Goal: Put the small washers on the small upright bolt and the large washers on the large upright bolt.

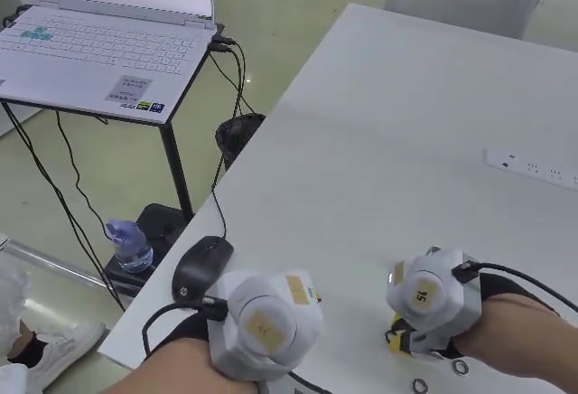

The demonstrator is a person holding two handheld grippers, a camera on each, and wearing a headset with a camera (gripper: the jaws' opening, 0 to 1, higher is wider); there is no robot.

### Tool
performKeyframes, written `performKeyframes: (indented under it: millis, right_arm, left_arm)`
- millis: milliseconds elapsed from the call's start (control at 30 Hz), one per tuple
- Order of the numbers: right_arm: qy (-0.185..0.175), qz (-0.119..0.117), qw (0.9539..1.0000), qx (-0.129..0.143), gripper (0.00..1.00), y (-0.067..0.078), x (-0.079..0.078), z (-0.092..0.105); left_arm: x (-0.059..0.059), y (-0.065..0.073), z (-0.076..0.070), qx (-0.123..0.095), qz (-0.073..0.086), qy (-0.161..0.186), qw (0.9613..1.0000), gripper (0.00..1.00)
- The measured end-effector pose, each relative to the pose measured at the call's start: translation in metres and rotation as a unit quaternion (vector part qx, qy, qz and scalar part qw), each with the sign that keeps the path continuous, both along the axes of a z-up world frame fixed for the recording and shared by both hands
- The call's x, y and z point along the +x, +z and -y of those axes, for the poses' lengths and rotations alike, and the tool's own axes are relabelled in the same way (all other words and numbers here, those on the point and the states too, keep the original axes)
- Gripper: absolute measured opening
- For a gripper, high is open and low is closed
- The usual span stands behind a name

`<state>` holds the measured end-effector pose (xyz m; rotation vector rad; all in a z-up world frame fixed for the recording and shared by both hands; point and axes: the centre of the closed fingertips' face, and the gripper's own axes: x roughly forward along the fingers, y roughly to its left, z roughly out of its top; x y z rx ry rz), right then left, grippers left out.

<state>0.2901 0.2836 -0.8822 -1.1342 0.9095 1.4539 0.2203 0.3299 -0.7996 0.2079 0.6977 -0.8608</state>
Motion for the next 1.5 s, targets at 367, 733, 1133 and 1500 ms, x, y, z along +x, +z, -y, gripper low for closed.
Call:
performKeyframes:
  millis: [367, 733, 1133, 1500]
  right_arm:
    - [-0.030, -0.009, 0.9995, 0.009, 0.13, 0.001, 0.001, 0.000]
    - [-0.065, -0.013, 0.9975, 0.023, 0.13, 0.022, 0.011, 0.015]
    - [-0.114, -0.009, 0.9930, 0.031, 0.13, 0.042, 0.021, 0.058]
    - [-0.156, 0.003, 0.9874, 0.025, 0.13, 0.053, 0.038, 0.107]
  left_arm:
    - [-0.001, 0.001, 0.001, 0.001, -0.001, -0.002, 1.0000, 0.82]
    - [0.003, 0.005, 0.005, 0.001, 0.005, -0.006, 1.0000, 0.82]
    - [0.010, 0.008, 0.015, 0.000, 0.009, -0.017, 0.9998, 0.84]
    - [0.019, 0.008, 0.017, 0.004, 0.013, -0.012, 0.9998, 0.87]
